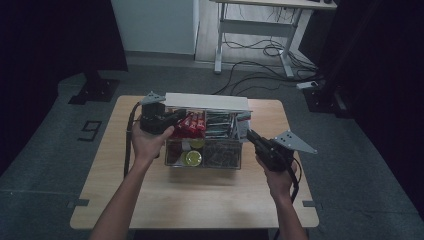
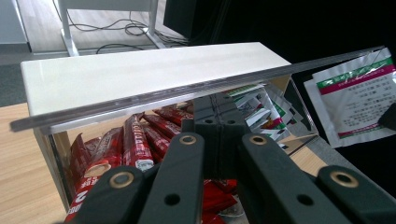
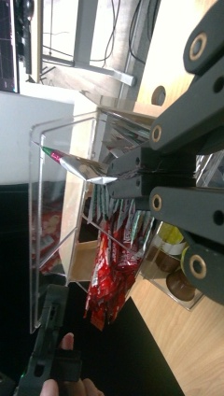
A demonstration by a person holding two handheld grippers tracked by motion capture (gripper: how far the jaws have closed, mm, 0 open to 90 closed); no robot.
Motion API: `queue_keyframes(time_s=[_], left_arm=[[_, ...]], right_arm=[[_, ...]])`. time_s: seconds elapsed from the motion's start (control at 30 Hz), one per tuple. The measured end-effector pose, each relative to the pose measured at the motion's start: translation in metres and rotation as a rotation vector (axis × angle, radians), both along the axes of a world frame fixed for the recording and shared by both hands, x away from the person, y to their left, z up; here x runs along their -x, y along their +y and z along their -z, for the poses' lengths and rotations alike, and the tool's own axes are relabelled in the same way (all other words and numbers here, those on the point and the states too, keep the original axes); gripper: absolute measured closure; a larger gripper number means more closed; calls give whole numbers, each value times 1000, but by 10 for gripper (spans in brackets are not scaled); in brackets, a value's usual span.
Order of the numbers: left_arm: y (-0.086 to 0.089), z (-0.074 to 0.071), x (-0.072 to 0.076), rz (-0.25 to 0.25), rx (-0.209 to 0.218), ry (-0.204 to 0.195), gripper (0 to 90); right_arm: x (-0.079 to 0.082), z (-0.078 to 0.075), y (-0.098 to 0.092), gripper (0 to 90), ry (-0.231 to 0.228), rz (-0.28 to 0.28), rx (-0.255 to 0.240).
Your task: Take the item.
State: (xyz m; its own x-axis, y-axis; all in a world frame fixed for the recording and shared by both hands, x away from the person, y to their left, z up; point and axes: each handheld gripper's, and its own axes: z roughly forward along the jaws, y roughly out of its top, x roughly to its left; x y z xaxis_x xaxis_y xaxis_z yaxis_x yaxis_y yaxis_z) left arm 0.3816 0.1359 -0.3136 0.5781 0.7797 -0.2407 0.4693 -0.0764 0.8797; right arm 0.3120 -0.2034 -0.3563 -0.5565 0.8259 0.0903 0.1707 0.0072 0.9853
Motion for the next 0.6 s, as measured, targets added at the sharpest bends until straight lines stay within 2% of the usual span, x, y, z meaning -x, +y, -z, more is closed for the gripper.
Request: queue_keyframes(time_s=[0.6], left_arm=[[-2,1,-1,2,-2,1,892]], right_arm=[[11,-6,-20,889,-34,30,-35]])
